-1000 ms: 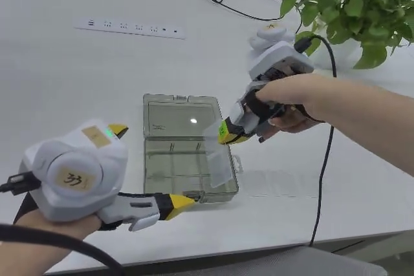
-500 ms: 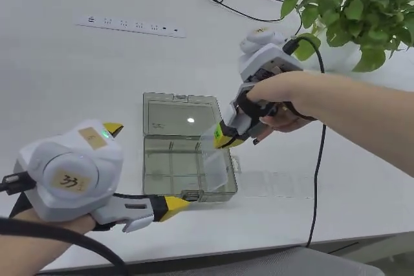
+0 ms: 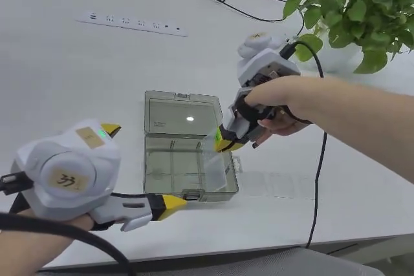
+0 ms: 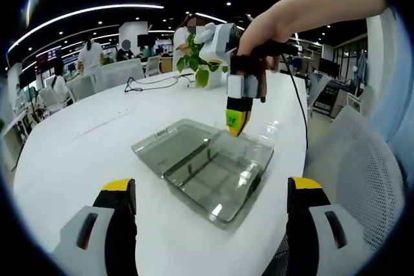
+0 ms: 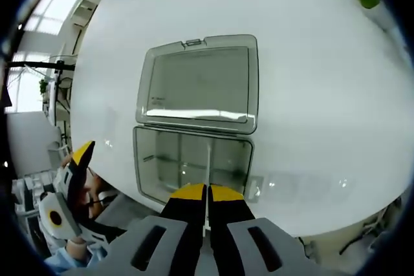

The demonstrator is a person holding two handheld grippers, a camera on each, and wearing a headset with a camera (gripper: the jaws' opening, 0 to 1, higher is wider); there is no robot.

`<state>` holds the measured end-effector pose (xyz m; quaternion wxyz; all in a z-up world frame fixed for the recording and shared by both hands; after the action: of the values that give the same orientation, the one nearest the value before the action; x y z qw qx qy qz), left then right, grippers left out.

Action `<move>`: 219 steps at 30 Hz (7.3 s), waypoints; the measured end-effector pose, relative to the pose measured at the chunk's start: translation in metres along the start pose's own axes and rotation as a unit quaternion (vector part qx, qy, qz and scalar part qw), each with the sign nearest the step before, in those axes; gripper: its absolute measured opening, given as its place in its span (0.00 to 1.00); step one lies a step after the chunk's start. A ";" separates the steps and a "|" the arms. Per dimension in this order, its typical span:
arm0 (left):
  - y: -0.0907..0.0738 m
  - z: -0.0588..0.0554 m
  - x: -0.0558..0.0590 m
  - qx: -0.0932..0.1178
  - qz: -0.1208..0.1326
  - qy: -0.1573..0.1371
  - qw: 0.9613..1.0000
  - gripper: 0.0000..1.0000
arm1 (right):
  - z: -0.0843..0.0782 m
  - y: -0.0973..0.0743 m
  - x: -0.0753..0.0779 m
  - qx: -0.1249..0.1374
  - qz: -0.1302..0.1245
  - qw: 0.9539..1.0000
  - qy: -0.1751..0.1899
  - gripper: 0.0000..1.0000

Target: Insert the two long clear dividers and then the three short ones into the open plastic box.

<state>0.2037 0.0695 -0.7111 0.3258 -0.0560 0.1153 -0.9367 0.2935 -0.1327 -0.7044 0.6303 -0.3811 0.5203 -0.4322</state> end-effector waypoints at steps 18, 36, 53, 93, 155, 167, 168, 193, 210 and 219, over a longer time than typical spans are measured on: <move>-0.002 -0.004 -0.002 0.001 0.002 -0.011 1.000 0.97 | -0.008 0.003 -0.008 -0.001 -0.009 1.000 -0.015 0.02; 0.001 -0.005 -0.002 0.001 -0.002 -0.014 1.000 0.96 | 0.000 0.004 0.001 0.002 -0.008 1.000 -0.014 0.02; 0.003 -0.008 0.001 -0.002 -0.008 -0.017 1.000 0.95 | -0.005 0.001 -0.005 0.006 -0.006 1.000 -0.010 0.02; -0.001 -0.016 -0.002 -0.006 -0.013 -0.025 1.000 0.92 | 0.002 0.005 -0.004 0.007 -0.015 1.000 0.003 0.02; -0.006 -0.021 -0.002 -0.018 -0.005 -0.028 0.999 0.92 | -0.013 0.026 -0.025 -0.007 -0.039 0.997 -0.073 0.03; -0.005 -0.020 -0.001 -0.020 -0.004 -0.026 0.999 0.92 | -0.015 0.025 -0.024 -0.001 -0.029 0.997 -0.074 0.04; -0.005 -0.020 -0.002 -0.020 -0.004 -0.026 0.999 0.92 | -0.016 0.025 -0.024 0.000 -0.026 0.997 -0.075 0.04; -0.008 -0.019 0.000 -0.023 -0.003 -0.020 1.000 0.93 | -0.019 0.024 -0.031 0.079 0.070 0.990 -0.095 0.69; -0.008 -0.016 0.003 -0.028 -0.001 -0.015 0.999 0.93 | -0.018 0.016 -0.028 0.164 0.119 0.973 -0.111 0.82; -0.009 -0.015 0.003 -0.029 0.001 -0.015 0.999 0.93 | -0.011 0.002 -0.020 0.281 0.121 0.932 -0.193 0.85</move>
<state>0.1932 0.0768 -0.7235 0.3270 -0.0789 0.1377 -0.9316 0.2815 -0.1134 -0.7020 0.8475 -0.1985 0.2880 -0.3992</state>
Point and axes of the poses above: the centre of the closed fingertips' face, and the gripper's own axes: y roughly forward along the fingers, x roughly to its right, z roughly out of its top, the point moved 9 cm from there along -y, roughly backward along the fingers, and after that the axes turned 13 degrees about x, right-handed, at the moved point
